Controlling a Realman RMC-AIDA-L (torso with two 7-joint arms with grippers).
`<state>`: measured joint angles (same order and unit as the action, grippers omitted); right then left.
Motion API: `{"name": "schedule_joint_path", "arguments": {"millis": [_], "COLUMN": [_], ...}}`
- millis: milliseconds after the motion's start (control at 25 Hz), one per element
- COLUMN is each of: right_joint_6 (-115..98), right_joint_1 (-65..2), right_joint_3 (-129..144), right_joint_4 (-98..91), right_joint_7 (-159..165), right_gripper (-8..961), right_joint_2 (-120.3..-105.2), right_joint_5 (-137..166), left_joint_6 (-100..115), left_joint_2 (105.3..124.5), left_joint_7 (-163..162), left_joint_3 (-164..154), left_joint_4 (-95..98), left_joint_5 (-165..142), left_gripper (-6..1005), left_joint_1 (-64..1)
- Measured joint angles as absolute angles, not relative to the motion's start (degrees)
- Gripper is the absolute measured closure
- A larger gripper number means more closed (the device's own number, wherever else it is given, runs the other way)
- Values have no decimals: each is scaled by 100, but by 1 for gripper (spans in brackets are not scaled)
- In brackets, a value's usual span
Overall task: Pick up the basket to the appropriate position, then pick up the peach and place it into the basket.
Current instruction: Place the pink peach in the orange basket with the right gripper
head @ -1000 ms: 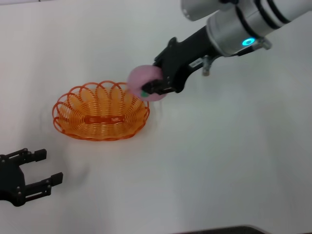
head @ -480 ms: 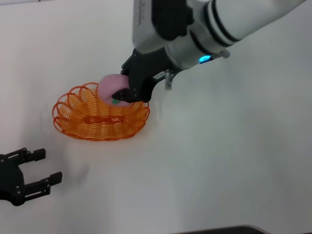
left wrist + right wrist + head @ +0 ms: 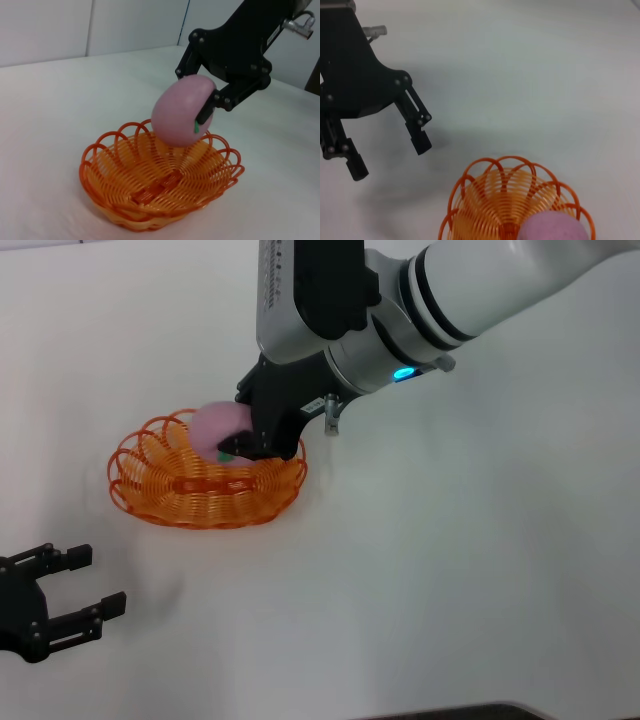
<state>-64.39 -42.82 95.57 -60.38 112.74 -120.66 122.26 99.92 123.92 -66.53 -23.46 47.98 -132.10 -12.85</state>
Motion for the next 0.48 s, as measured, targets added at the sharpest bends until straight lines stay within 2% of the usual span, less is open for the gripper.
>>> {"name": "schedule_joint_path", "arguments": {"millis": [480], "right_joint_6": [-6271], "right_joint_1": [-4305], "right_joint_3": [9598], "right_joint_4": [-5661], "right_joint_7": [11172], "right_gripper": [528], "right_joint_2": [-12059], "right_joint_5": [12225], "left_joint_6": [9994], "left_joint_2": [12393], "left_joint_7": [-6653], "left_joint_3": [-2346], "left_joint_4": [4799], "left_joint_5": [-13210], "left_gripper": [247], "left_joint_1": [-1283]}}
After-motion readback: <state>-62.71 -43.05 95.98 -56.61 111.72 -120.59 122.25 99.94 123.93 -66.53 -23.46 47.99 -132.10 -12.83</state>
